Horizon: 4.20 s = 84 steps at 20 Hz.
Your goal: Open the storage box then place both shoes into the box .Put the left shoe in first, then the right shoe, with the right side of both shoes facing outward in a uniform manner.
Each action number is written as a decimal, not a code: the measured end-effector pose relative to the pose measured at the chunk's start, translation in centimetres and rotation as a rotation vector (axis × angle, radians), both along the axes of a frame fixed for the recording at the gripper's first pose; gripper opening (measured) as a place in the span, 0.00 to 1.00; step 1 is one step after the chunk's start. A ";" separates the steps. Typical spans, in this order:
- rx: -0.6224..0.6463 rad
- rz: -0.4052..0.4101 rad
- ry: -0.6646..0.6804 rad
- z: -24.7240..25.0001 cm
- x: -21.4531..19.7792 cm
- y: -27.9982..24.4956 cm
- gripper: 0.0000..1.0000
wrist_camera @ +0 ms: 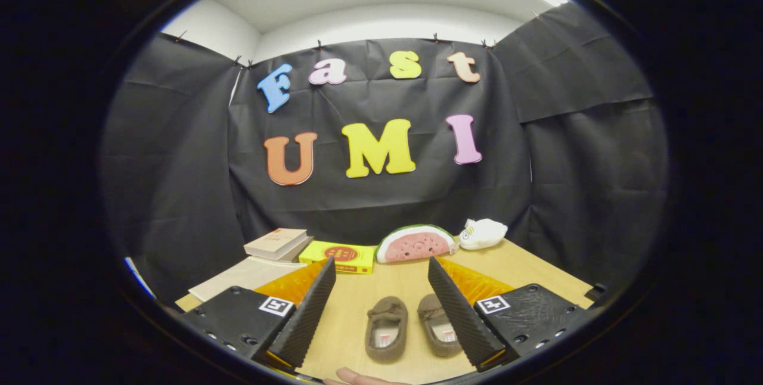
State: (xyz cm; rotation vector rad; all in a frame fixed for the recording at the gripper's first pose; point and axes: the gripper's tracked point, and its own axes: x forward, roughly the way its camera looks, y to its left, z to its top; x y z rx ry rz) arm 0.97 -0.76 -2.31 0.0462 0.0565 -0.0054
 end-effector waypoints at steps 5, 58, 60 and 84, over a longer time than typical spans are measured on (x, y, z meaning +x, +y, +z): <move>0.016 -0.002 0.008 -0.4 0.6 0.0 0.95; 0.514 0.666 0.663 -9.8 10.5 17.9 0.07; 0.509 0.688 0.632 -7.1 9.9 18.8 0.07; 0.270 0.848 0.596 1.2 4.7 41.8 0.53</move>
